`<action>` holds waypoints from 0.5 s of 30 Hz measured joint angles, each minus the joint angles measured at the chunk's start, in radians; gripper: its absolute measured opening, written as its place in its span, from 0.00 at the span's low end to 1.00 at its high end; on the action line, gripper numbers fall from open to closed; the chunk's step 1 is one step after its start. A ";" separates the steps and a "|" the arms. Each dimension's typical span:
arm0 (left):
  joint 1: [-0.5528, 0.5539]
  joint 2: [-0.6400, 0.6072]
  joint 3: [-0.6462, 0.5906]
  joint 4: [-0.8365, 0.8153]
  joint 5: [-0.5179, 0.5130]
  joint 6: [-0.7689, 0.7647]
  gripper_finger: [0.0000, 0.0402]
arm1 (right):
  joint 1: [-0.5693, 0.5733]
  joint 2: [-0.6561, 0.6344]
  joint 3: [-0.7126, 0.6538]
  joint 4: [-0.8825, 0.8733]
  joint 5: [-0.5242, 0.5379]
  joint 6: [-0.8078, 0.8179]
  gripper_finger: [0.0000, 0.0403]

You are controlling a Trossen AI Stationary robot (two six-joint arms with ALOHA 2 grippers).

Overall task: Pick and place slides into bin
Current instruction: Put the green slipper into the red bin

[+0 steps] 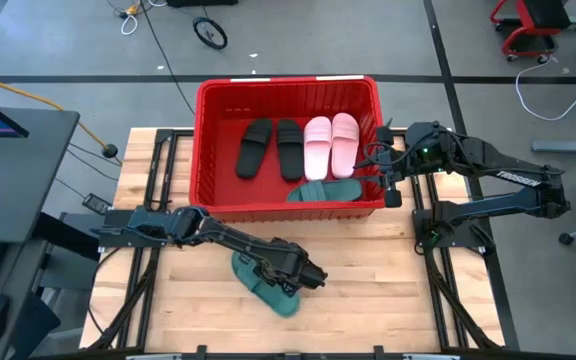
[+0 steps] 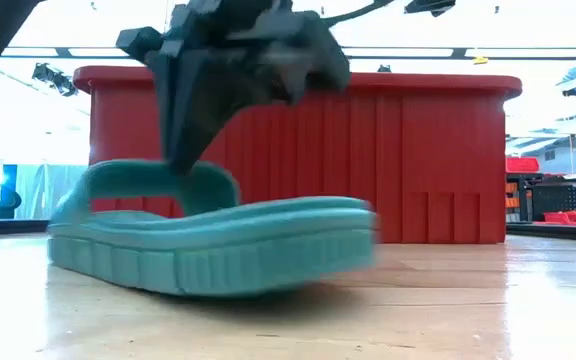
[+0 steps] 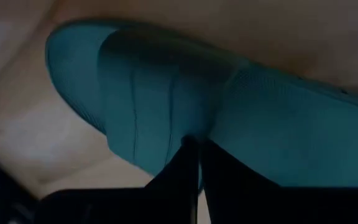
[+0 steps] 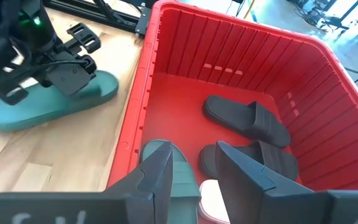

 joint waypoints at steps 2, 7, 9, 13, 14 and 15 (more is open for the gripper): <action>-0.001 0.000 0.062 0.011 0.036 -0.001 0.02 | 0.000 0.000 0.000 0.001 0.000 0.000 0.31; -0.010 -0.068 0.121 0.102 0.059 -0.058 0.01 | 0.000 0.000 0.000 0.014 0.001 0.000 0.31; -0.018 -0.114 0.124 0.106 0.041 -0.125 0.01 | 0.000 0.000 0.000 0.020 0.000 0.009 0.31; -0.049 -0.201 0.154 0.113 -0.083 -0.293 0.01 | 0.000 -0.003 0.000 0.025 0.000 0.088 0.31; -0.056 -0.228 0.147 0.151 -0.116 -0.318 0.01 | 0.000 -0.006 0.000 0.024 0.000 0.108 0.30; -0.063 -0.249 0.147 0.186 -0.153 -0.333 0.01 | 0.000 -0.011 0.000 0.019 0.000 0.124 0.30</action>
